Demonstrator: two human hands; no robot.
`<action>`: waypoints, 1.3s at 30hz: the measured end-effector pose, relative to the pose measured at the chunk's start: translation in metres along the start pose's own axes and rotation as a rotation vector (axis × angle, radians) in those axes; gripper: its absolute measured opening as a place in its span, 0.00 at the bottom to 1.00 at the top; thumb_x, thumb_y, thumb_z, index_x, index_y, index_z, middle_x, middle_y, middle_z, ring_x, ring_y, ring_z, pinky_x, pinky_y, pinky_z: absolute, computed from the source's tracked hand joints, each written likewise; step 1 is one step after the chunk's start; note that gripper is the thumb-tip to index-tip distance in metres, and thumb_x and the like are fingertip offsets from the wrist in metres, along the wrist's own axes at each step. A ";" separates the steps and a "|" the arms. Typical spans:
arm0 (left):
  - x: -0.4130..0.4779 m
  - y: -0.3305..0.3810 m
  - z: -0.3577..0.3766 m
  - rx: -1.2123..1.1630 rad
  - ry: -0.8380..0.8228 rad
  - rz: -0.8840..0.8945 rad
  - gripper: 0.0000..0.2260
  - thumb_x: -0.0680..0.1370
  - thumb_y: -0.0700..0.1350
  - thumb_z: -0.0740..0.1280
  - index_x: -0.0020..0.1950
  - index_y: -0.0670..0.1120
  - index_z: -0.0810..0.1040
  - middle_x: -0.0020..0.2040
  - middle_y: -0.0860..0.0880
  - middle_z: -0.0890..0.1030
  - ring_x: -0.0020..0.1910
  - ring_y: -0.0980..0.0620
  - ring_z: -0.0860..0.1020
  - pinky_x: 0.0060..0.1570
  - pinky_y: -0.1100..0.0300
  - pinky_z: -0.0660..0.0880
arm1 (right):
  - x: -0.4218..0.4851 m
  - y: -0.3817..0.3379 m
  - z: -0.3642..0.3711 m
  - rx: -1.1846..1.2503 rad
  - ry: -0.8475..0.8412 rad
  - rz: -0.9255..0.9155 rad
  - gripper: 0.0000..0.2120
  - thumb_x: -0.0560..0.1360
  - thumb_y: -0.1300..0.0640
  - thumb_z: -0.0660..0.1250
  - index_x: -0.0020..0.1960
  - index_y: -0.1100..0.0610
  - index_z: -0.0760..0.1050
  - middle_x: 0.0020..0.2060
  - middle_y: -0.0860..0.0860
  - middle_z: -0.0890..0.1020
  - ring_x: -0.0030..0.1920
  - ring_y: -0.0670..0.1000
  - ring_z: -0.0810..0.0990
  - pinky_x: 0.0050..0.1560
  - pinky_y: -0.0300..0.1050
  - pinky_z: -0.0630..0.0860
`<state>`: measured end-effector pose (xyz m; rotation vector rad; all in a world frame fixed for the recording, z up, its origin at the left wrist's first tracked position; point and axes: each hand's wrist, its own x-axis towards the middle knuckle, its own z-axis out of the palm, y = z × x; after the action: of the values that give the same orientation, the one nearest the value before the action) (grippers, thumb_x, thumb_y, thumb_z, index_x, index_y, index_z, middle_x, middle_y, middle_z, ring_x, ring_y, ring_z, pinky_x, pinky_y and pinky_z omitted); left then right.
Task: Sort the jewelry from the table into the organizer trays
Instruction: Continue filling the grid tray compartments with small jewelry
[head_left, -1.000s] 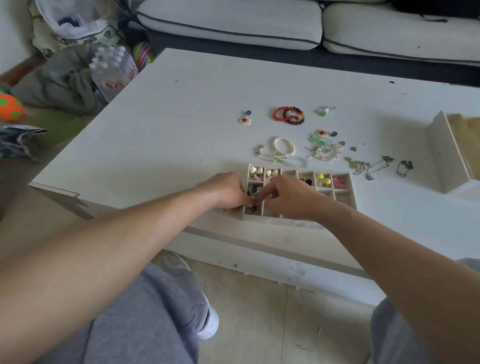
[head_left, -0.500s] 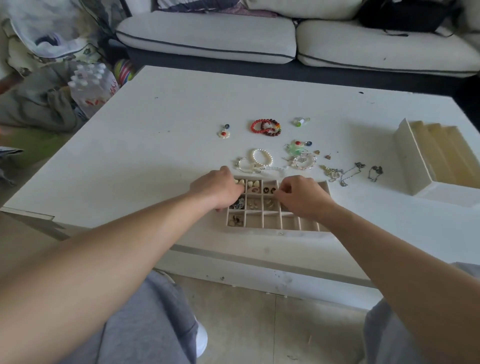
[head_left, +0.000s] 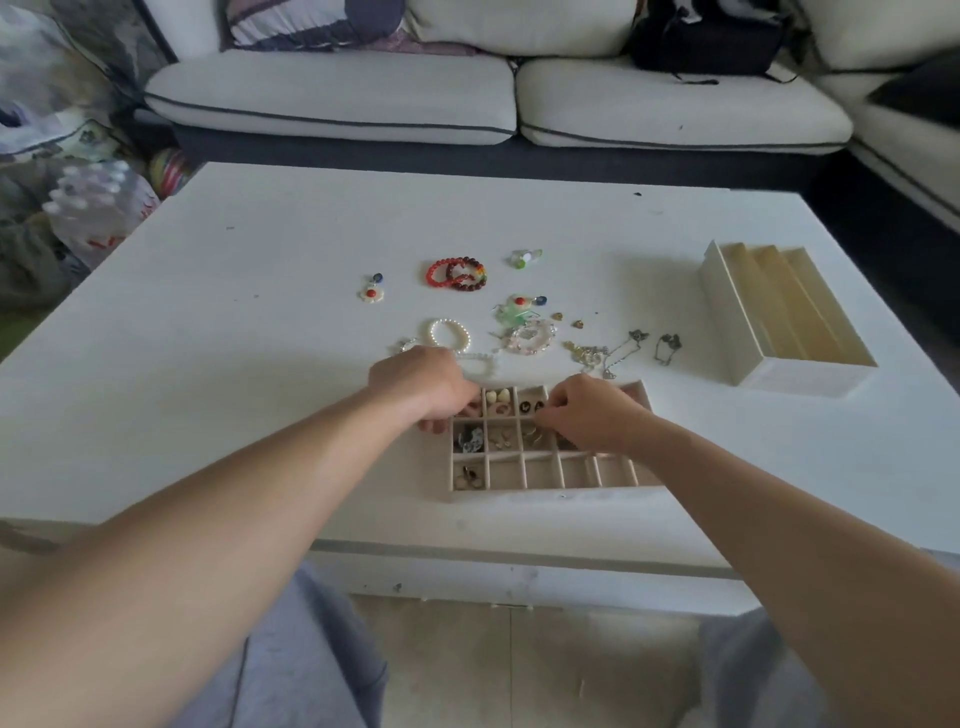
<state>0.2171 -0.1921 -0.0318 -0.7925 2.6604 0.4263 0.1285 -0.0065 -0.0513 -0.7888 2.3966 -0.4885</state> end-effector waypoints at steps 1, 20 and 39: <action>0.003 0.006 -0.002 0.072 0.044 0.007 0.15 0.78 0.56 0.60 0.43 0.48 0.79 0.33 0.53 0.85 0.36 0.52 0.83 0.44 0.60 0.76 | 0.001 0.005 -0.006 0.014 -0.026 0.008 0.15 0.79 0.53 0.65 0.36 0.58 0.74 0.26 0.50 0.74 0.27 0.49 0.72 0.32 0.38 0.72; 0.076 0.087 0.005 -0.238 0.368 0.150 0.05 0.79 0.52 0.65 0.49 0.54 0.79 0.47 0.55 0.81 0.44 0.49 0.79 0.39 0.58 0.71 | 0.112 0.065 -0.071 -0.004 0.406 -0.027 0.14 0.77 0.55 0.70 0.62 0.53 0.78 0.54 0.50 0.76 0.46 0.52 0.76 0.44 0.47 0.77; 0.068 0.072 0.005 -0.356 0.291 0.138 0.03 0.78 0.50 0.67 0.49 0.55 0.80 0.48 0.56 0.83 0.47 0.51 0.81 0.48 0.55 0.79 | 0.105 0.047 -0.060 0.100 0.379 -0.004 0.09 0.76 0.66 0.67 0.52 0.55 0.80 0.43 0.50 0.83 0.40 0.48 0.82 0.36 0.40 0.78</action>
<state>0.1230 -0.1648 -0.0493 -0.8252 2.9651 0.9036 0.0016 -0.0278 -0.0693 -0.7072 2.6884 -0.8150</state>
